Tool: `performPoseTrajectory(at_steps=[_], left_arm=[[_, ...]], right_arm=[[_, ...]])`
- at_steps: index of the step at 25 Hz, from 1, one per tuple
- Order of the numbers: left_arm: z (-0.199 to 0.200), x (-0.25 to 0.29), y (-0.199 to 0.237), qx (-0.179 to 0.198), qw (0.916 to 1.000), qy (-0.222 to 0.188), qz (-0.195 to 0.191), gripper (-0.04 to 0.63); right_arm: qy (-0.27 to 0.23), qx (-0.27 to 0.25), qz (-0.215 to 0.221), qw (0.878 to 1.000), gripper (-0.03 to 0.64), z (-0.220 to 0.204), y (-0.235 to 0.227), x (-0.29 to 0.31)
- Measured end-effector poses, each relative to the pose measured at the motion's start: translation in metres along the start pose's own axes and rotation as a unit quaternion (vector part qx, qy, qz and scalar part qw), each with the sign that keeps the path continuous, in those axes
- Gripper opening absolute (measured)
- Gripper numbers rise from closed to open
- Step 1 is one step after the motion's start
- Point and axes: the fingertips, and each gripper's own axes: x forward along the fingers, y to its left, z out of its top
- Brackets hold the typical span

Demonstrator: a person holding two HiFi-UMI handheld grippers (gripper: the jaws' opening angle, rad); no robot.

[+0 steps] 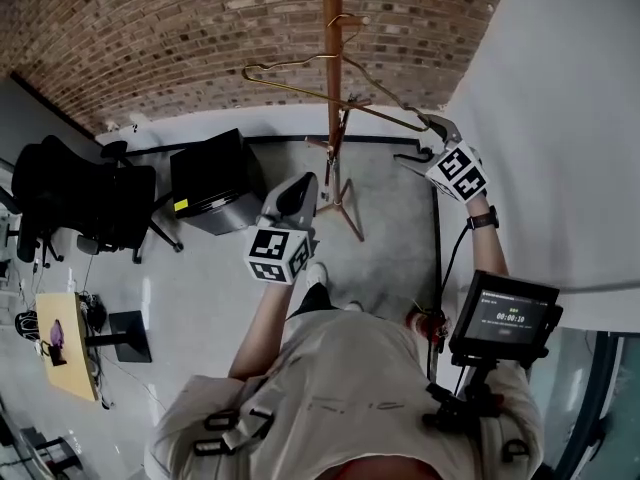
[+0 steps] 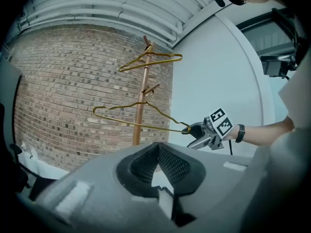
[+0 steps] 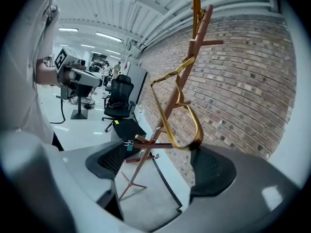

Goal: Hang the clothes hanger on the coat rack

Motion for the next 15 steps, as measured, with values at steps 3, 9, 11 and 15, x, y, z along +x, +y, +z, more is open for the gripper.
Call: performPoseTrajectory(at_steps=[3, 9, 11, 15], left_arm=[[-0.005, -0.015, -0.018, -0.002, 0.9999, 0.007, 0.008, 0.000], [-0.021, -0.038, -0.055, 0.008, 0.9997, 0.019, 0.015, 0.000], [-0.022, -0.049, -0.060, 0.020, 0.9994, 0.018, 0.019, 0.000], [-0.024, -0.076, -0.066, 0.037, 0.9987, 0.019, 0.030, 0.000]], right_arm=[[-0.031, 0.023, -0.033, 0.999, 0.377, -0.001, 0.005, -0.023], [-0.122, 0.073, -0.064, 0.988, 0.284, 0.021, 0.056, -0.060], [-0.154, 0.096, -0.063, 0.981, 0.256, 0.038, 0.085, -0.068], [-0.188, 0.149, -0.074, 0.968, 0.214, 0.064, 0.140, -0.079]])
